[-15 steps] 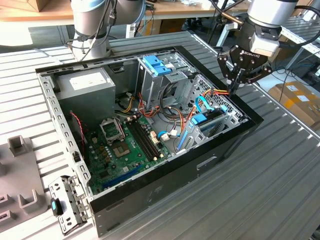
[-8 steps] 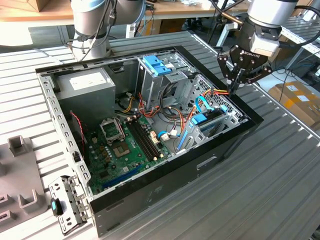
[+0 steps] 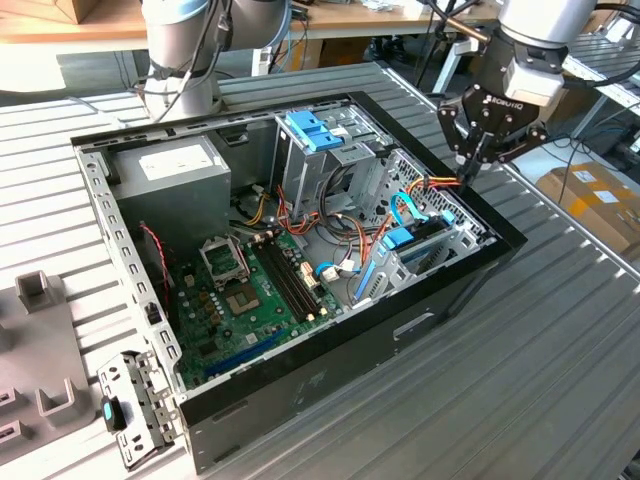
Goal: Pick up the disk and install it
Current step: 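Insert the second disk wire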
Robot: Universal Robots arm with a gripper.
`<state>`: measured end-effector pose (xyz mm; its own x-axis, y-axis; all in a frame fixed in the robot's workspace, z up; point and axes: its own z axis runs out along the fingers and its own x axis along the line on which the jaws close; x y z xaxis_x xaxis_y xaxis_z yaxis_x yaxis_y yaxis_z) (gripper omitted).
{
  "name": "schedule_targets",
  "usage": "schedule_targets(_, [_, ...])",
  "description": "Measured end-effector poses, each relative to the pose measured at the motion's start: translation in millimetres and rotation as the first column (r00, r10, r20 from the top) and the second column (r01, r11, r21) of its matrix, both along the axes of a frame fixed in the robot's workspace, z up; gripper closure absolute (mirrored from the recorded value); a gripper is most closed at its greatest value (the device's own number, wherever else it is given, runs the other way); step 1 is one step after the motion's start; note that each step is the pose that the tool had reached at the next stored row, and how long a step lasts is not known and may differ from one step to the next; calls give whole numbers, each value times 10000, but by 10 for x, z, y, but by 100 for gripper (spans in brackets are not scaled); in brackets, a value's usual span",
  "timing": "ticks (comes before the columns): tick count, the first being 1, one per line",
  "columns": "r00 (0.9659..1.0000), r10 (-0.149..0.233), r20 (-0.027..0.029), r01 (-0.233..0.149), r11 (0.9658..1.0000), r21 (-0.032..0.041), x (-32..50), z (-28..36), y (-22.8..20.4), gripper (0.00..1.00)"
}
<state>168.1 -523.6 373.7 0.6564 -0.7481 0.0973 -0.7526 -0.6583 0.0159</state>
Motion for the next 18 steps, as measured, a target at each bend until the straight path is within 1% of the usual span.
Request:
schedule_targets(1, [10000,0,0,0,10000,-26,0,17,0,84])
schedule_targets(2, [10000,-1,0,1,10000,-43,0,21,0,84])
schedule_targets(4, [10000,-1,0,1,10000,-49,-4,23,0,84])
schedule_targets(6, [10000,-1,0,1,10000,-50,-41,22,0,84])
schedule_targets(8, [10000,0,0,0,10000,-48,-125,19,0,84])
schedule_targets(11, [10000,-2,0,2,10000,-48,-367,13,2,84])
schedule_targets(12, [10000,-24,0,24,10000,-31,-392,14,3,84])
schedule_targets(13, [10000,-58,0,58,9999,119,-404,12,3,84])
schedule_targets(14, [9999,-133,-3,133,9991,394,-416,13,3,84])
schedule_targets(15, [9999,-165,-4,165,9987,492,-421,13,4,84])
schedule_targets(16, [9998,-212,-6,212,9982,556,-425,13,4,84])
schedule_targets(17, [9995,-309,-6,309,9978,584,-425,14,4,84])
schedule_targets(18, [9990,-447,-7,447,9973,588,-426,10,5,84])
